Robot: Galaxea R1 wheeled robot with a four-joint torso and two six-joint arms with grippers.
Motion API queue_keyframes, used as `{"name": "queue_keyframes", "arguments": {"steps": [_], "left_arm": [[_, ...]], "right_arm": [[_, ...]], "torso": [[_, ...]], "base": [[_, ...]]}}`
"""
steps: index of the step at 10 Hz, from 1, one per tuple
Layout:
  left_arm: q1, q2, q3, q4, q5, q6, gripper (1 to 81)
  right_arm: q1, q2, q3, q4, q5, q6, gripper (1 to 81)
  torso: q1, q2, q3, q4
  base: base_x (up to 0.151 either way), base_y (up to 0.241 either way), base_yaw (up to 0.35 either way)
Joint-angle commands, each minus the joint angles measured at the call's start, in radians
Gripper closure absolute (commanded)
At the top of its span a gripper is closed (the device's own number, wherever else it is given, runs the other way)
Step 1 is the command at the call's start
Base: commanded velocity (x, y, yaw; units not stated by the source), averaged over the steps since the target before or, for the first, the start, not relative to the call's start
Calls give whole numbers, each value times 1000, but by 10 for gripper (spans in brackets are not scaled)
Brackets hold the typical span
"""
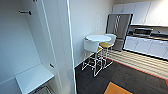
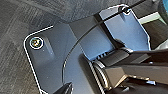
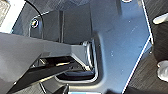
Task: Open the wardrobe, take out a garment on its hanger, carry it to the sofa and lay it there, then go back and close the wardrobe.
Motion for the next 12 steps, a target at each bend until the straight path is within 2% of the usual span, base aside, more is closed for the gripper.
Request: {"name": "queue_keyframes", "arguments": {"steps": [1, 12], "left_arm": [[-44, 4, 2, 14, 55, 8, 10], [-43, 6, 2, 15, 61, 8, 10]], "right_arm": [[28, 3, 3, 7, -55, -3, 10], [28, 0, -8, 7, -55, -3, 10]], "torso": [[1, 0, 0, 0], [1, 0, 0, 0]], "base": [[0, 0, 301], [0, 0, 302]]}}
